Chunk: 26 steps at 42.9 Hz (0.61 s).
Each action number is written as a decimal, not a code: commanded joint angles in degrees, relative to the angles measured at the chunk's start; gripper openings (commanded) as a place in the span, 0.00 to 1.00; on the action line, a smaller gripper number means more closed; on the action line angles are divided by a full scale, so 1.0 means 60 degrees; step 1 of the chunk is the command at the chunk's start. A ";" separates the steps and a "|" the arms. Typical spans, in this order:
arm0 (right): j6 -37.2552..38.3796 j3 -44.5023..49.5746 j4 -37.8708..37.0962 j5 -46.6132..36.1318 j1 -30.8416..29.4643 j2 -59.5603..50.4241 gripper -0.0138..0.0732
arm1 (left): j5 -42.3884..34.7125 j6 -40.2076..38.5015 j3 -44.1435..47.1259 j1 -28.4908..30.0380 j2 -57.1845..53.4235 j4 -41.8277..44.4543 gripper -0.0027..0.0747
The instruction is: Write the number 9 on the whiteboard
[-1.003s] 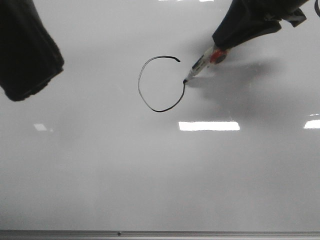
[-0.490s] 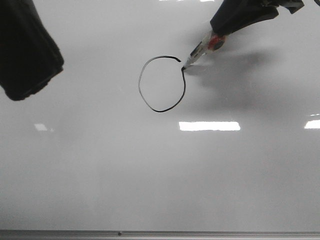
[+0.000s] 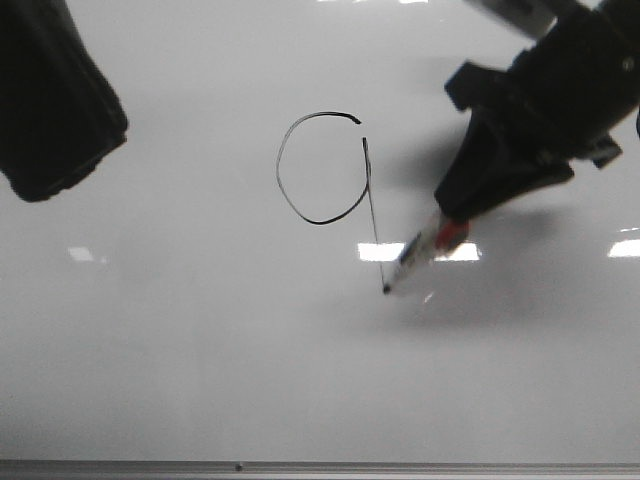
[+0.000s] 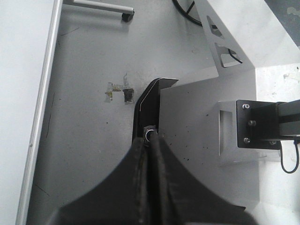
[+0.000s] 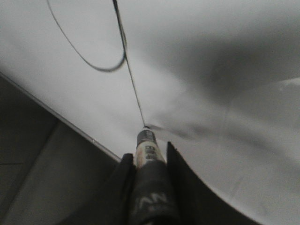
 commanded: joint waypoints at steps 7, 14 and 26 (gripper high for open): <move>-0.0569 0.0048 0.0557 -0.0160 0.0593 -0.0578 0.09 | -0.0201 -0.0016 -0.0287 0.0000 -0.0239 -0.0483 0.01; -0.1820 -0.0673 0.1577 0.2133 0.0855 -0.1647 0.09 | -0.0501 -0.0016 -0.0287 0.0000 -0.0239 -0.0483 0.01; -0.3387 -0.1247 0.1609 0.4504 0.0855 -0.2680 0.09 | -0.1376 -0.0016 -0.0307 0.0000 -0.0239 -0.1114 0.02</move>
